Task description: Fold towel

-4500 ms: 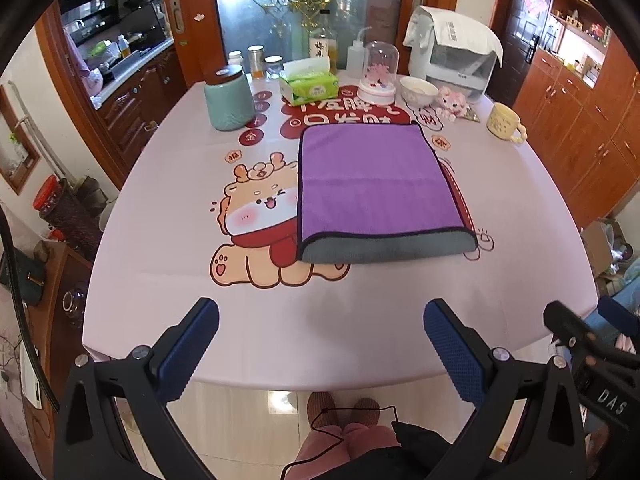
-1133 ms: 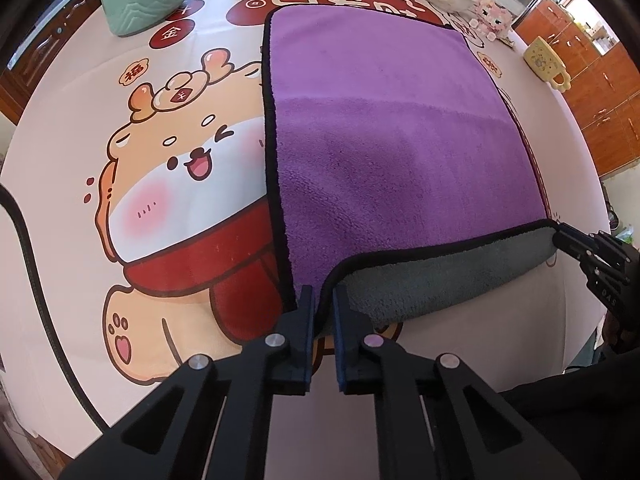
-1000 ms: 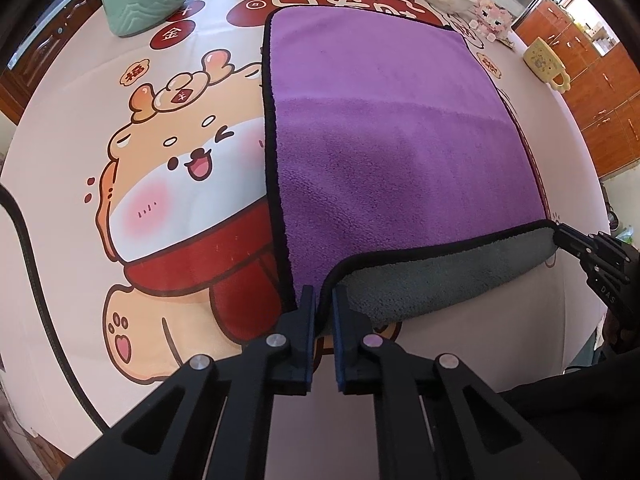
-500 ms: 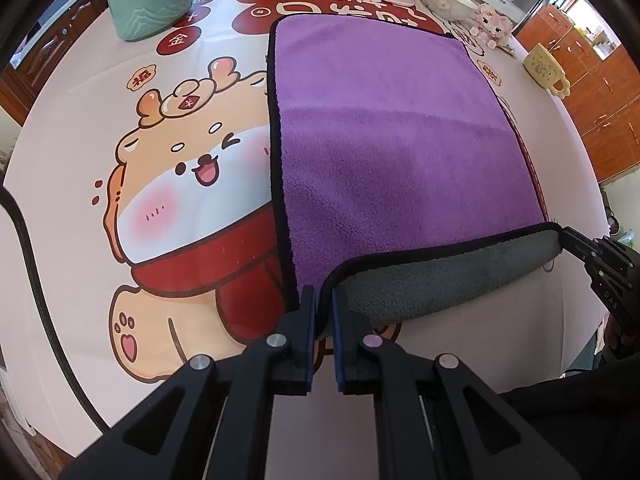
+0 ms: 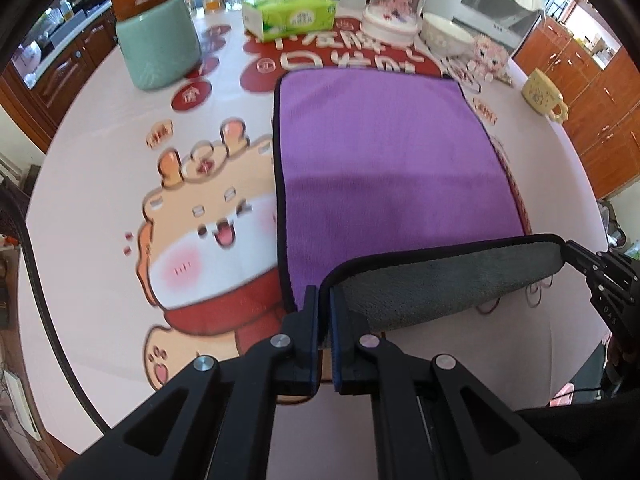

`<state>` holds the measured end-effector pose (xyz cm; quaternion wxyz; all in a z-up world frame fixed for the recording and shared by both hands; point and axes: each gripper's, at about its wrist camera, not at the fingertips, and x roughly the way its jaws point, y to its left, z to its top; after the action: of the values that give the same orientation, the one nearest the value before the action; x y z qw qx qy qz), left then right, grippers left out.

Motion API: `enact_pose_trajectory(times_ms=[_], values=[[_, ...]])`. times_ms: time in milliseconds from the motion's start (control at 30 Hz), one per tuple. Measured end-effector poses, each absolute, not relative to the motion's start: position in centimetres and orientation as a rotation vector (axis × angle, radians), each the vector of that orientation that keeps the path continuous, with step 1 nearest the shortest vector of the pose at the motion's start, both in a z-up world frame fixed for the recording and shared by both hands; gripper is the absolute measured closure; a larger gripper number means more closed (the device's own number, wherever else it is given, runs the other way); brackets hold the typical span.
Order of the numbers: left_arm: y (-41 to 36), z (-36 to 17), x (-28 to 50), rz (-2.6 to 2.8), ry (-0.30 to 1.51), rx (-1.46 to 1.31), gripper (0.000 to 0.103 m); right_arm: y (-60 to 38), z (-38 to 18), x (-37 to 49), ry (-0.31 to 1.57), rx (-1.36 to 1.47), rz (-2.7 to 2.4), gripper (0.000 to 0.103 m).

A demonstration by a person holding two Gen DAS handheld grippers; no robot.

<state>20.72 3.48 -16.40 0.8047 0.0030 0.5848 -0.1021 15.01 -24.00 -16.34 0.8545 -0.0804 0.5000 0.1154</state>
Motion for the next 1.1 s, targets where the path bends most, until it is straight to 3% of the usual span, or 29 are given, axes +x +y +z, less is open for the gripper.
enact_pose_trajectory(times_ms=[533,1100], values=[[3.7,-10.6,27.1,-0.204,1.14,0.036,0.1,-24.2,-10.1,21.2,0.881,-0.181,0.191,0.1],[3.4,-9.8,35.9,-0.179,1.054,0.044,0.1,-24.1,-9.2,30.0,0.78,-0.18,0.169,0.1]])
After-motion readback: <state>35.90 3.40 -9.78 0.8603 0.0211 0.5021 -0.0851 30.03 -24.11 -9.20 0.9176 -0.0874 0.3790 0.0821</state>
